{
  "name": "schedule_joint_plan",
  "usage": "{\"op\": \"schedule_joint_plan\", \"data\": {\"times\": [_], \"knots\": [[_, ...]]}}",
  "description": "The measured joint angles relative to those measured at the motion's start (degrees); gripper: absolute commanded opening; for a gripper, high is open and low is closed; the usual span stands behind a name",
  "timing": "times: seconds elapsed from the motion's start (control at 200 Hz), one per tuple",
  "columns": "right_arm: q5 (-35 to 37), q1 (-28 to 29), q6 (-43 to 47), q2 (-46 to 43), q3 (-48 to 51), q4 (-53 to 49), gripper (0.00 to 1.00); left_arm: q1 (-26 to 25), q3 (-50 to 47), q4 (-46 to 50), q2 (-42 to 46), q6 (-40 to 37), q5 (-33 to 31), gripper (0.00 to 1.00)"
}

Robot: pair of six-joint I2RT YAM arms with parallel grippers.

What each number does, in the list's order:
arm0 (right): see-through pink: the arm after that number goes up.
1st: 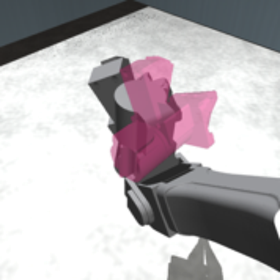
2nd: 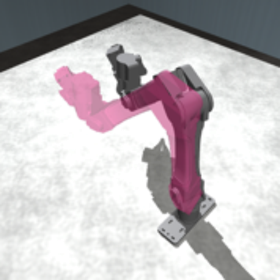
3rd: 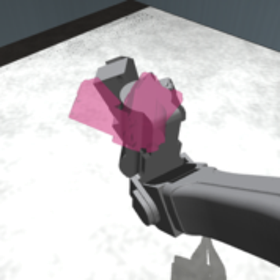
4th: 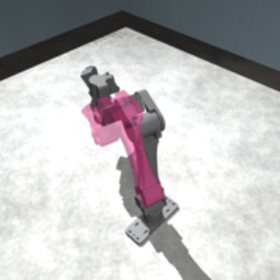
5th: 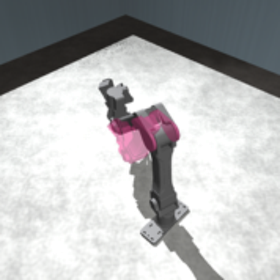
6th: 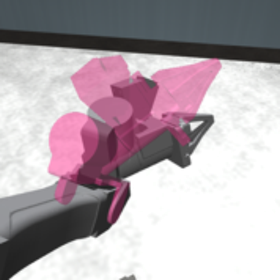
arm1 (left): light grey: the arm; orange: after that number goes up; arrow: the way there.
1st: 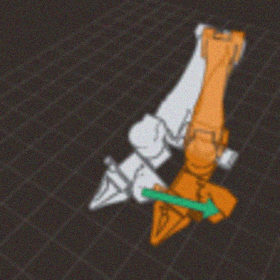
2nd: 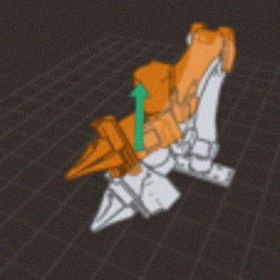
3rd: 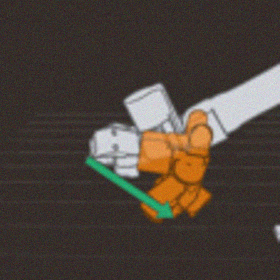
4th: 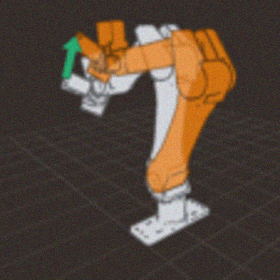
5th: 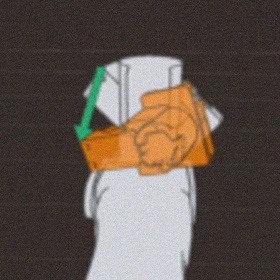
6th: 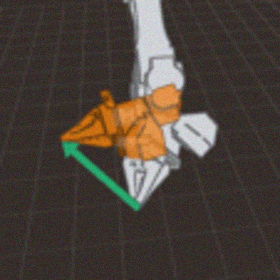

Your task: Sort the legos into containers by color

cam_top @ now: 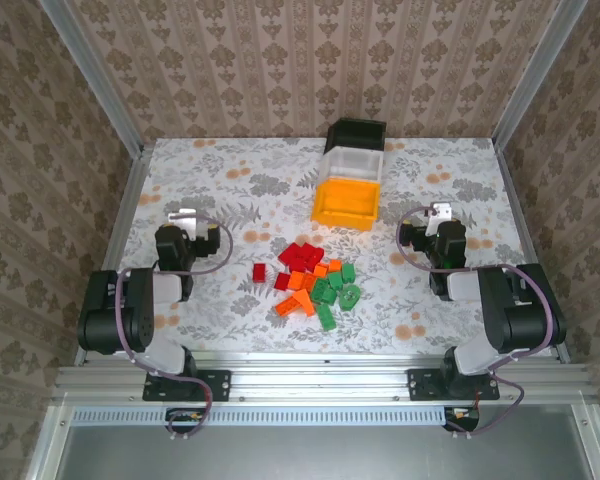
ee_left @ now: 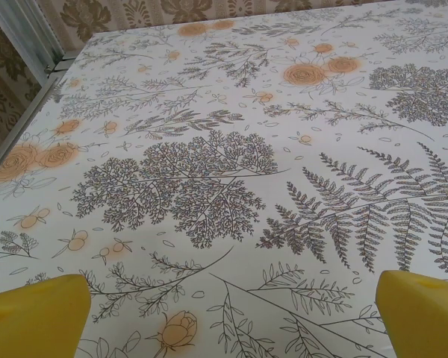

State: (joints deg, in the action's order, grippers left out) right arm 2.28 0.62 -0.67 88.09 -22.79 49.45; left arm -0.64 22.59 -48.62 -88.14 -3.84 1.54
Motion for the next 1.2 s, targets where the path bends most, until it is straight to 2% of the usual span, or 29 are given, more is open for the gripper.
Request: {"op": "schedule_joint_plan", "data": {"times": [1.2], "knots": [[-0.5,0.1,0.0,0.0,0.0,-0.3,1.0,0.0,0.3,1.9,0.7,0.2,0.2,1.0]]}}
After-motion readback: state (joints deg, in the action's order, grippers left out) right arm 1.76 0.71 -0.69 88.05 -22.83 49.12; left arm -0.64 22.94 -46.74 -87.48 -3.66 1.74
